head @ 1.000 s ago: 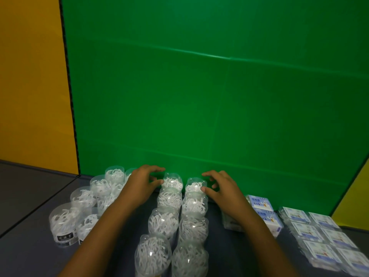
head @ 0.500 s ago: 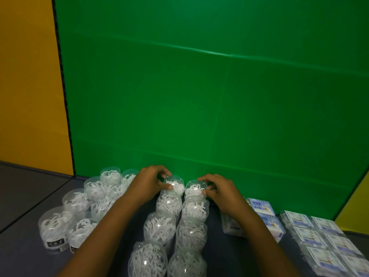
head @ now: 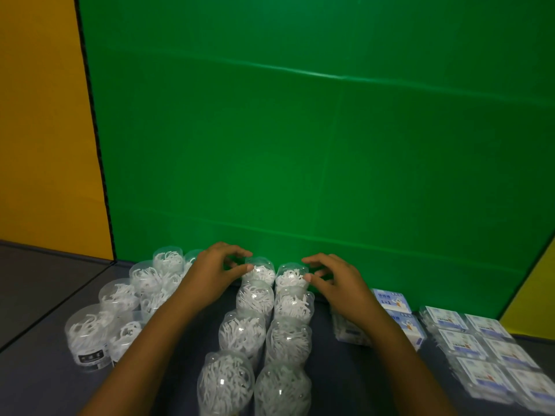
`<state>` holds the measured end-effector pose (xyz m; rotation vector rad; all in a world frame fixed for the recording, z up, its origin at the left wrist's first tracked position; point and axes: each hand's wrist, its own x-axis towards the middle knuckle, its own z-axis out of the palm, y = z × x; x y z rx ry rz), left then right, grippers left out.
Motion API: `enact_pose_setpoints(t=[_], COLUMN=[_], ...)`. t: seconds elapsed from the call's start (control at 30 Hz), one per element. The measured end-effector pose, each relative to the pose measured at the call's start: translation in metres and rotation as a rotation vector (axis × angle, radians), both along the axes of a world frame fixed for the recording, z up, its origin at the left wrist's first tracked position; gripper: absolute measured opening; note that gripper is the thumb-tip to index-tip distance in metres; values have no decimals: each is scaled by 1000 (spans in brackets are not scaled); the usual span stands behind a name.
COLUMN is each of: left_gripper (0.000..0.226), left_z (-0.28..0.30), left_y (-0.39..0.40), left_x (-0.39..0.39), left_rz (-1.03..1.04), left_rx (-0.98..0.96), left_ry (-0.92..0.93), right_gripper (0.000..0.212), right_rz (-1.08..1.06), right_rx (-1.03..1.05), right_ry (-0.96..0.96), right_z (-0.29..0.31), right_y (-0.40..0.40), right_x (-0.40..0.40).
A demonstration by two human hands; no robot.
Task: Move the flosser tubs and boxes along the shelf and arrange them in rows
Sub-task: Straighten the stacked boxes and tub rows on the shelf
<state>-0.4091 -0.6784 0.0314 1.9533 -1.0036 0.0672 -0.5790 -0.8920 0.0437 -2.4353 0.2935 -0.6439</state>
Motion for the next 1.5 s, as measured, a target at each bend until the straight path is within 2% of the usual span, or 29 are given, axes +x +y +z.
enact_pose_setpoints(t=[0.07, 0.17, 0.4, 0.63, 0.73, 0.9, 1.07, 1.3, 1.5], left_gripper=[29, 37, 27, 28, 31, 35, 36, 38, 32], left_z=[4, 4, 0, 2, 6, 15, 26, 34, 27], left_y=[9, 18, 20, 27, 37, 61, 85, 116, 155], left_x=[-7, -13, -24, -35, -44, -67, -101, -134, -164], left_rz=[-102, -217, -50, -41, 0, 94, 162, 188, 295], left_rx=[12, 119, 104, 86, 64, 183, 255, 274, 250], left_ry=[69, 113, 55, 48, -36, -262, -392, -371, -331], right_gripper=[26, 28, 32, 34, 35, 42, 48, 52, 52], right_rz=[50, 141, 79, 34, -49, -213, -251, -275, -155], right_rx=[88, 145, 38, -22, -124, -336, -448, -519, -499], right_ry=[11, 134, 123, 145, 119, 168, 185, 153, 120], right_z=[5, 7, -2, 5, 11, 21, 32, 42, 34], right_y=[4, 10, 24, 37, 45, 68, 93, 111, 134], right_x=[-12, -24, -24, -36, -53, -87, -110, -132, -139])
